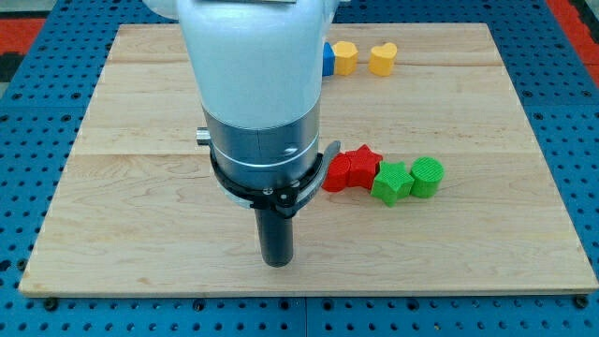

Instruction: Move you arm towards the red circle

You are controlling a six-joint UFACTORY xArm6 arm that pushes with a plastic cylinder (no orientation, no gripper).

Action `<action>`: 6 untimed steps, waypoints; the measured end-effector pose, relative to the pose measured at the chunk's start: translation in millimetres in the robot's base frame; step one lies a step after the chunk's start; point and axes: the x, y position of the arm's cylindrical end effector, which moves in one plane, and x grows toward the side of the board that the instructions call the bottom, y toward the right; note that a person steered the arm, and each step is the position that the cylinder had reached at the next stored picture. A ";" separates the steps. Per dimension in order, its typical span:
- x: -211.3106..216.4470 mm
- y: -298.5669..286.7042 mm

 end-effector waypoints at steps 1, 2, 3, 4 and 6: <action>0.0 0.0; 0.0 7.8; 0.4 22.2; 0.4 23.7; -0.7 15.8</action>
